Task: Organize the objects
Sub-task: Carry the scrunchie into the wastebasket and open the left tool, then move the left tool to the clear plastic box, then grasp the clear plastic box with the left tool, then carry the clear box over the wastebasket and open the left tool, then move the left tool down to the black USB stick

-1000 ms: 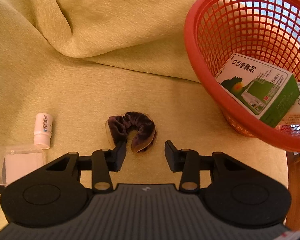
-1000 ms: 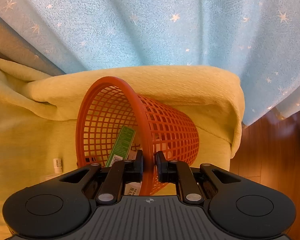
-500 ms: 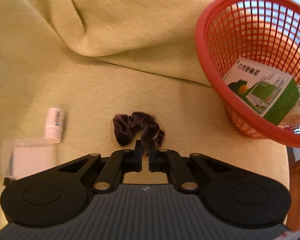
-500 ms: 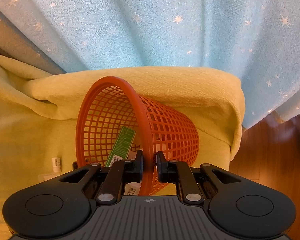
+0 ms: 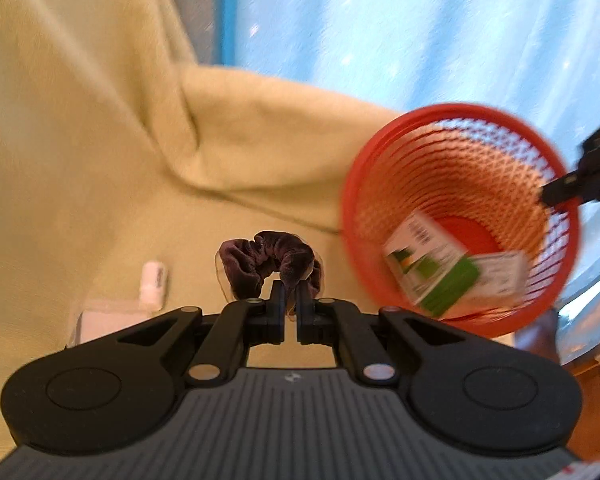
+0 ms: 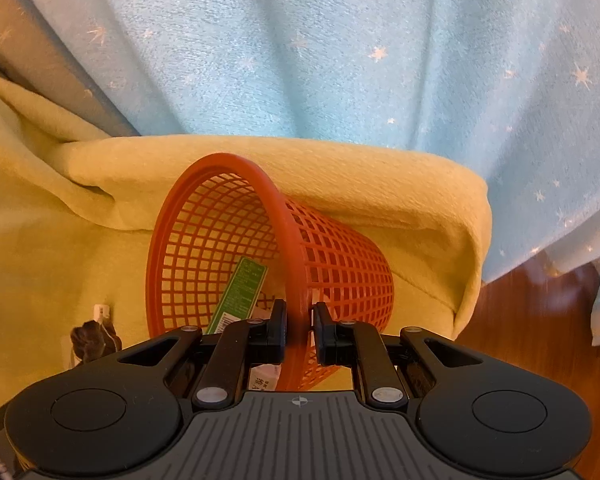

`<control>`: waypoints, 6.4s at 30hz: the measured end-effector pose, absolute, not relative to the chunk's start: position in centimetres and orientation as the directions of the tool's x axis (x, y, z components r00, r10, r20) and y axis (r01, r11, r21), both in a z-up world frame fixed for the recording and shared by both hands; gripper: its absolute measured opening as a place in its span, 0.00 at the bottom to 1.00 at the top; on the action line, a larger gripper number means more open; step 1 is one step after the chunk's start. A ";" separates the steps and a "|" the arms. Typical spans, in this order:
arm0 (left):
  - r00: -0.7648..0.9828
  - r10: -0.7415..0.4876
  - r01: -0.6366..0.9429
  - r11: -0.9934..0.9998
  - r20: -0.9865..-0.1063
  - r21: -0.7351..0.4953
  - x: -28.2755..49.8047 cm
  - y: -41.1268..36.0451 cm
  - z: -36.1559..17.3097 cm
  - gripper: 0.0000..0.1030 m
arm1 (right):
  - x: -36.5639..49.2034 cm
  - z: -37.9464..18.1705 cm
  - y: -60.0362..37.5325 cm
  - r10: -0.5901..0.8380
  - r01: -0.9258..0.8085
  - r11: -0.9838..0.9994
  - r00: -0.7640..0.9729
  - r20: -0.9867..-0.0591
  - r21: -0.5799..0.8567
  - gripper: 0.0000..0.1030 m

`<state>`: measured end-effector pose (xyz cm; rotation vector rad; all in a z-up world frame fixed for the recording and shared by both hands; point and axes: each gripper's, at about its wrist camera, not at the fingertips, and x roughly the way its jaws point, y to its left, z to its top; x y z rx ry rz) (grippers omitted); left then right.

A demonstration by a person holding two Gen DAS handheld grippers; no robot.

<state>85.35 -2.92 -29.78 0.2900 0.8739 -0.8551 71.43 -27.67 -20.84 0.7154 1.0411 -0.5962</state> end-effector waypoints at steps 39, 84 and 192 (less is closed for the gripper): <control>0.393 -0.462 0.664 0.741 -0.795 -0.102 86.5 0.9 -28.8 0.43 | 71.6 -20.8 -27.3 -0.107 0.706 0.670 0.400 -0.910 0.231 0.10; 0.476 -0.150 0.550 0.819 -0.866 0.160 95.0 2.8 -40.5 0.80 | 71.8 -20.7 -27.2 -0.127 0.709 0.669 0.404 -0.906 0.222 0.10; 0.346 -0.501 0.705 0.697 -0.793 -0.133 83.2 -3.1 -27.8 0.83 | 70.8 -21.5 -28.2 -0.091 0.650 0.725 0.420 -0.903 0.230 0.10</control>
